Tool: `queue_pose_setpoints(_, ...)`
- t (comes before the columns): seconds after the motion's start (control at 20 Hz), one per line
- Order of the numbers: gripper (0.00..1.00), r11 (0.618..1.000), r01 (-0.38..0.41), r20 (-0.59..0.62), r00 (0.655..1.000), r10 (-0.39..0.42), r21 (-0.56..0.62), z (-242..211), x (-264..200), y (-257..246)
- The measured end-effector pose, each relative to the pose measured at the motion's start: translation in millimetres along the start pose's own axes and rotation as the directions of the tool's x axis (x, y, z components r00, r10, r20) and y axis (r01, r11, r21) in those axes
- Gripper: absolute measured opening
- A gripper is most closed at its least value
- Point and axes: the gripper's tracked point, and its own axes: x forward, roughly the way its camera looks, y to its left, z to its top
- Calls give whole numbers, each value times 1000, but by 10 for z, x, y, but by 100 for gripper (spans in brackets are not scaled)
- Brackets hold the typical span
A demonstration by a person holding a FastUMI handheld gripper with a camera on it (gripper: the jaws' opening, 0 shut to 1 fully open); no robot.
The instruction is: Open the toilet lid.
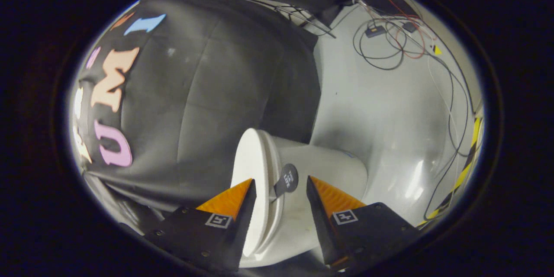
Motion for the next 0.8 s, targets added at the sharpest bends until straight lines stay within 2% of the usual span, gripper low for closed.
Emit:
queue_pose_setpoints(0.1, 69, 999, 13, -27, 1000, -12, 49, -67, 142, -65)
queue_pose_setpoints(0.25, 70, 999, -7, -79, 997, 11, 52, -174, 324, -49)
queue_pose_setpoints(0.4, 50, 996, -46, -105, 993, 54, 83, -271, 440, 59)
queue_pose_setpoints(0.55, 41, 995, -22, -69, 997, 29, 101, -220, 402, -22)
queue_pose_setpoints(0.65, 8, 991, -57, -55, 996, 65, 122, -231, 406, 14)
queue_pose_setpoints(0.8, 7, 985, -150, -35, 987, 154, 88, -213, 311, 260)
